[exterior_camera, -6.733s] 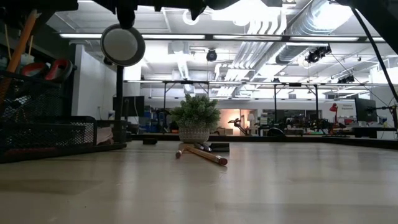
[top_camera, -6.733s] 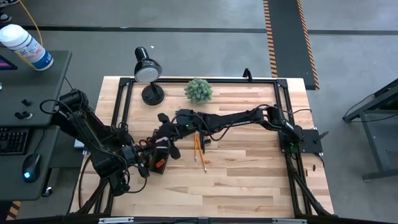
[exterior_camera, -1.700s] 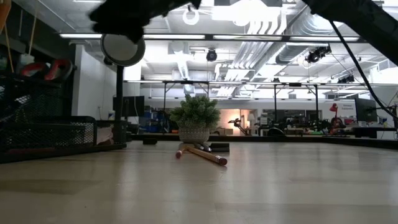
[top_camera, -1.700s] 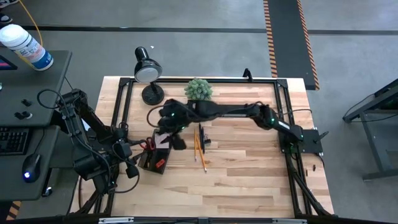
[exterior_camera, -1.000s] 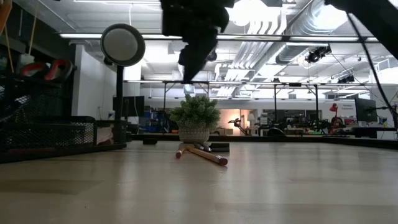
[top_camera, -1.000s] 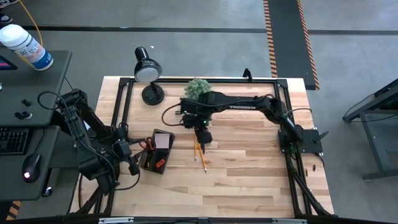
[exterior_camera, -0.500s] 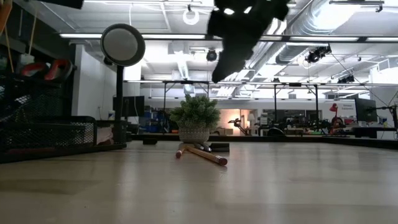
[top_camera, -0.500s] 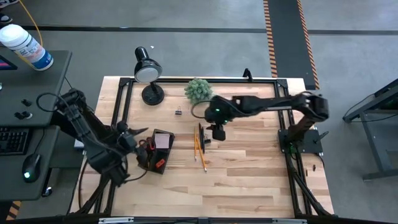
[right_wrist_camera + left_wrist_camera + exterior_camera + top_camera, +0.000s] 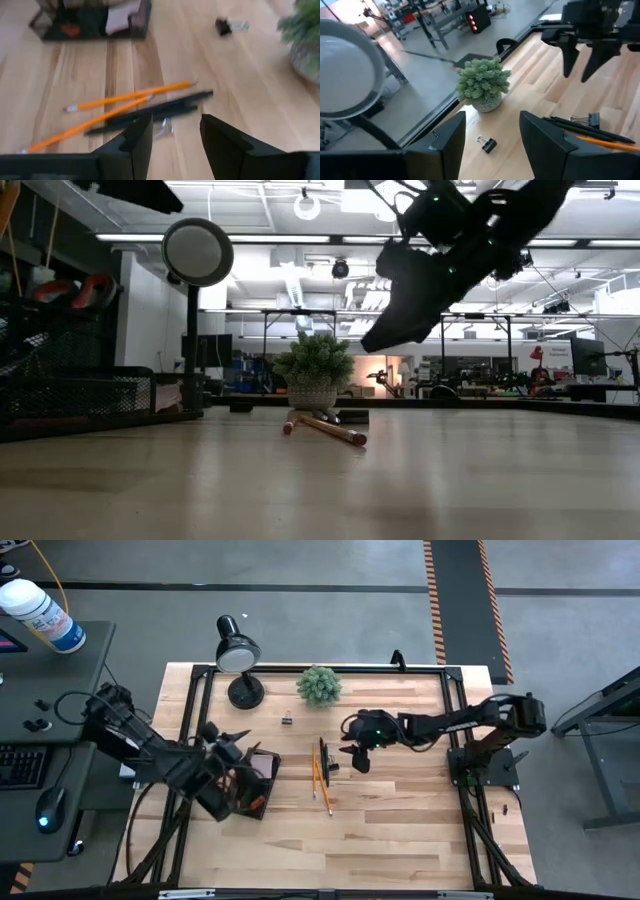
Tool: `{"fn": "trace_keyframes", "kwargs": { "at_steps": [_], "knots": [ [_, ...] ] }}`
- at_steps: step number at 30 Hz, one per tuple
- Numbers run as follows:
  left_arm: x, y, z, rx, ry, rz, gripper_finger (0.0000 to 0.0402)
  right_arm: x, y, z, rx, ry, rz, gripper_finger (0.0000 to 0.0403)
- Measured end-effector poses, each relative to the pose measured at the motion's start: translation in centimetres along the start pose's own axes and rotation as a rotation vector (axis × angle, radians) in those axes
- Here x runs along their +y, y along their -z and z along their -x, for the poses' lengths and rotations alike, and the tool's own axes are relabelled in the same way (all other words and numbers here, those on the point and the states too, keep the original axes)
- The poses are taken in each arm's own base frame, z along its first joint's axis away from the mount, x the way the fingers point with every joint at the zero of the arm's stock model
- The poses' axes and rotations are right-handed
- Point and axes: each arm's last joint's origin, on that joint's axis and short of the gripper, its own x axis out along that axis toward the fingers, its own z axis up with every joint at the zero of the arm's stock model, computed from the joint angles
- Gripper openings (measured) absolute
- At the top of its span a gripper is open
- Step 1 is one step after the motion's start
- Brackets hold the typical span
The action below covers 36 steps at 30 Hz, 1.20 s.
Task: Pick and place office supplies into organizer
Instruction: Put the bottom black binder clip into the desk organizer
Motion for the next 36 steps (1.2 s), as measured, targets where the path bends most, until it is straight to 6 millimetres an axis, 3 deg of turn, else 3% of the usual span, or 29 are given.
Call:
{"fn": "trace_keyframes", "kwargs": {
  "at_steps": [9, 20, 27, 32, 36],
  "knots": [
    [-1.8, -3.4, -3.7, 0.032, 0.093, -0.035, 0.0172, -0.2, 1.0, 0.0, -0.074, 0.038, 0.043, 0.0156],
    [-1.7, -3.7, -8.9, 0.071, 0.293, 0.004, 0.0172, -0.3, 0.7, 0.1, -0.107, 0.062, 0.115, 0.0156],
    [-0.2, -3.5, -11.8, 0.16, 0.404, 0.061, 0.0172, -0.4, 0.6, 0.1, -0.123, 0.119, 0.065, 0.0156],
    [0.6, -1.5, -13.5, 0.194, 0.366, 0.083, 0.0172, -0.7, 0.6, 0.0, -0.137, 0.199, 0.029, 0.0156],
    [0.6, 0.1, -14.3, 0.169, 0.379, 0.11, 0.0172, -0.6, 1.4, -1.1, -0.102, 0.12, 0.027, 0.0156]
  ]
}}
